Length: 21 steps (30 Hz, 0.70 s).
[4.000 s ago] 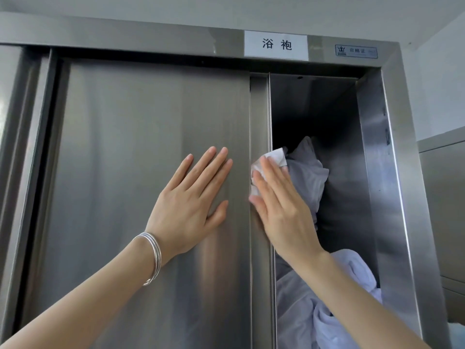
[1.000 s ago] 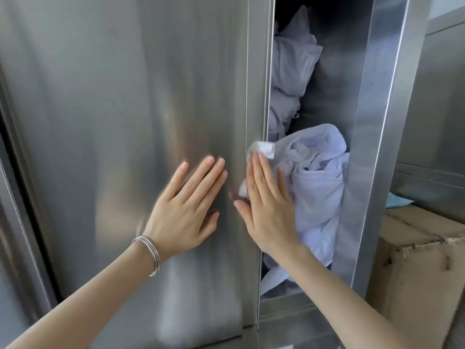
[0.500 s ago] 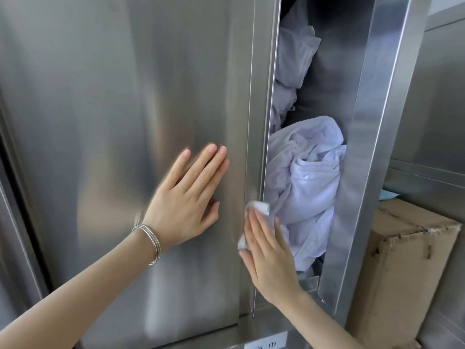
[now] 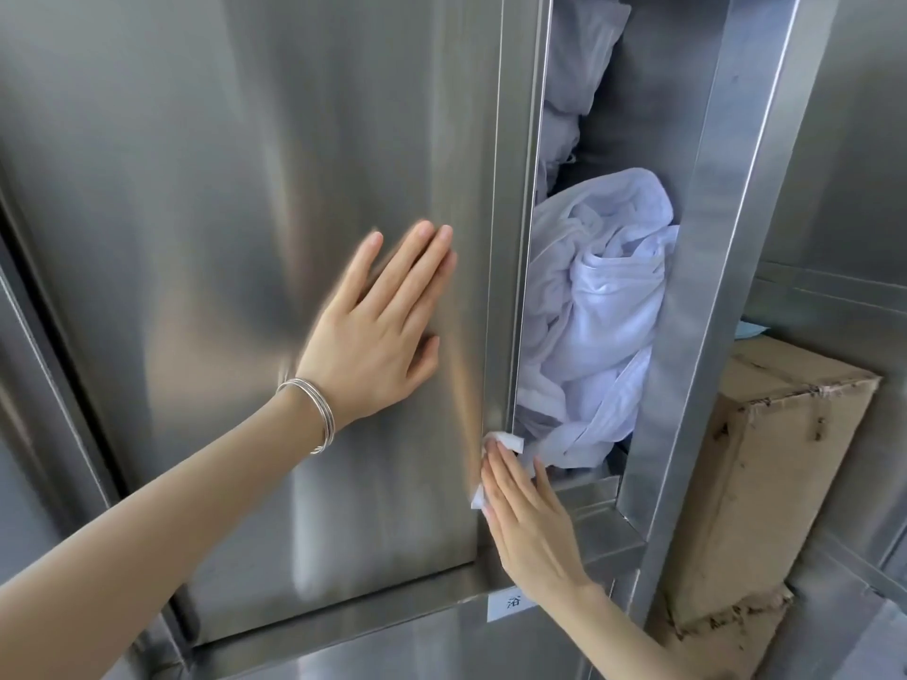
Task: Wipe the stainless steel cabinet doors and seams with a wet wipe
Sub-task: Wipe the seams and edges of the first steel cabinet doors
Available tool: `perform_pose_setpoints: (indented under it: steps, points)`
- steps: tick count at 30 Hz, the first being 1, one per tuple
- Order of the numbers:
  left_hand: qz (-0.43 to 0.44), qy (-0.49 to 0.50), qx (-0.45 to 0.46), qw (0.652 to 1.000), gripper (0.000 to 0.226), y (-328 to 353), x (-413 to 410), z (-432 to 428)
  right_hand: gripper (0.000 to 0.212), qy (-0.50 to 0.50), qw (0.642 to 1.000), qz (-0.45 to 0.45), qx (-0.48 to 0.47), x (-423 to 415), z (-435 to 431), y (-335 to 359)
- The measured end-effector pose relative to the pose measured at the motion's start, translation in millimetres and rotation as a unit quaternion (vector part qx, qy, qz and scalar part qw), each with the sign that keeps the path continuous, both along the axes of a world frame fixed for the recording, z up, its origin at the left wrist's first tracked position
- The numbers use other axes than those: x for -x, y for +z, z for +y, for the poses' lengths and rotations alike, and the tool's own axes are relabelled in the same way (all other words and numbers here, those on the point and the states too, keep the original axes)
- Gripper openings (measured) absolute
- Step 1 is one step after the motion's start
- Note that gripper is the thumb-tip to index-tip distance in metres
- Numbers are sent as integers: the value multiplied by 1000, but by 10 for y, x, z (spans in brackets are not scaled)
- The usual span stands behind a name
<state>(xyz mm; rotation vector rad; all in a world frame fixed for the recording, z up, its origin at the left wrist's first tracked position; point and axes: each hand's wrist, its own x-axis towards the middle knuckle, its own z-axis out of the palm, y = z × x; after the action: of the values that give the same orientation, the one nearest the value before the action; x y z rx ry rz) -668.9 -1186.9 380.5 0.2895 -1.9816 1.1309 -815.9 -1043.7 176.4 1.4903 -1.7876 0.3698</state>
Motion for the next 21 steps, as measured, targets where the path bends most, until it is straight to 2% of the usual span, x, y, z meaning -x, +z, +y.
perform_pose_setpoints:
  steps: [2,5,7,12,17,21]
  points:
    - [-5,0,-4,1000,68,9,1,5,47,7,1000,11,-5,83,-35,164]
    - [-2,-1,-3,1000,68,1,-1,-6,48,-5,998,-7,64,159,-205,780]
    - [-5,-6,-4,1000,68,-4,7,0,47,0,995,-31,95,134,-262,834]
    - [-9,4,-1,1000,71,-9,9,-4,43,-5,997,-34,68,-28,-128,-42]
    - [-7,-1,-5,1000,74,10,-3,14,40,-32,999,-31,-14,-56,-28,-466]
    - [-87,-24,47,995,69,-70,16,0,39,-8,997,-55,-59,-124,135,-782]
